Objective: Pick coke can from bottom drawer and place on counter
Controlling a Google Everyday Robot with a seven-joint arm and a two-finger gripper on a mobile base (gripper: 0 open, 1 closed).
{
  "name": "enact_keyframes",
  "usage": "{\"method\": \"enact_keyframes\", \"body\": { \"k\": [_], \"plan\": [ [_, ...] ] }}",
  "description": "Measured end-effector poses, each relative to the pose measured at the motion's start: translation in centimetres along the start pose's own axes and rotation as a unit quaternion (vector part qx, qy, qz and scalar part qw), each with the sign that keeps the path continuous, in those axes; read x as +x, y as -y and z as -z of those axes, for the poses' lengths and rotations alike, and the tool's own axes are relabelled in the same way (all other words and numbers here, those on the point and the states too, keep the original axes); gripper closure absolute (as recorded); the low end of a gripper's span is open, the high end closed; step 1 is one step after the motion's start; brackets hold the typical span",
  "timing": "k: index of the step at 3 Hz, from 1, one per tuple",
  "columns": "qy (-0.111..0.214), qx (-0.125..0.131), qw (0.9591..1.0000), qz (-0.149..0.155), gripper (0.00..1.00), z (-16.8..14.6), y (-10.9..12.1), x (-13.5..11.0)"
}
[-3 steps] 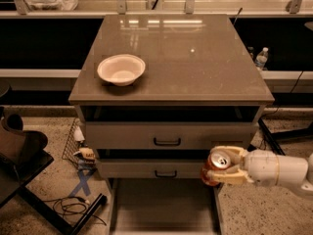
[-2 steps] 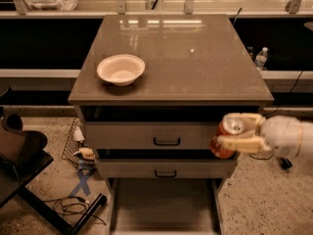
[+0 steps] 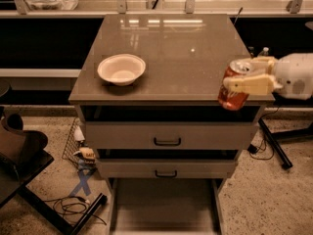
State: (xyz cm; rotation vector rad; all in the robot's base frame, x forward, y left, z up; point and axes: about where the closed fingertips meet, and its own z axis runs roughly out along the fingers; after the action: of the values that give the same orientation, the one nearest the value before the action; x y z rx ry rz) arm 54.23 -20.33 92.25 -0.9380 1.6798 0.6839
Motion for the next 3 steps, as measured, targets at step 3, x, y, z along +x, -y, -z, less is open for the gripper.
{"method": "enact_keyframes", "body": {
  "k": [3],
  "plan": [
    [0.016,0.026,0.9995,-0.012,1.00,-5.3,7.3,-6.1]
  ]
}}
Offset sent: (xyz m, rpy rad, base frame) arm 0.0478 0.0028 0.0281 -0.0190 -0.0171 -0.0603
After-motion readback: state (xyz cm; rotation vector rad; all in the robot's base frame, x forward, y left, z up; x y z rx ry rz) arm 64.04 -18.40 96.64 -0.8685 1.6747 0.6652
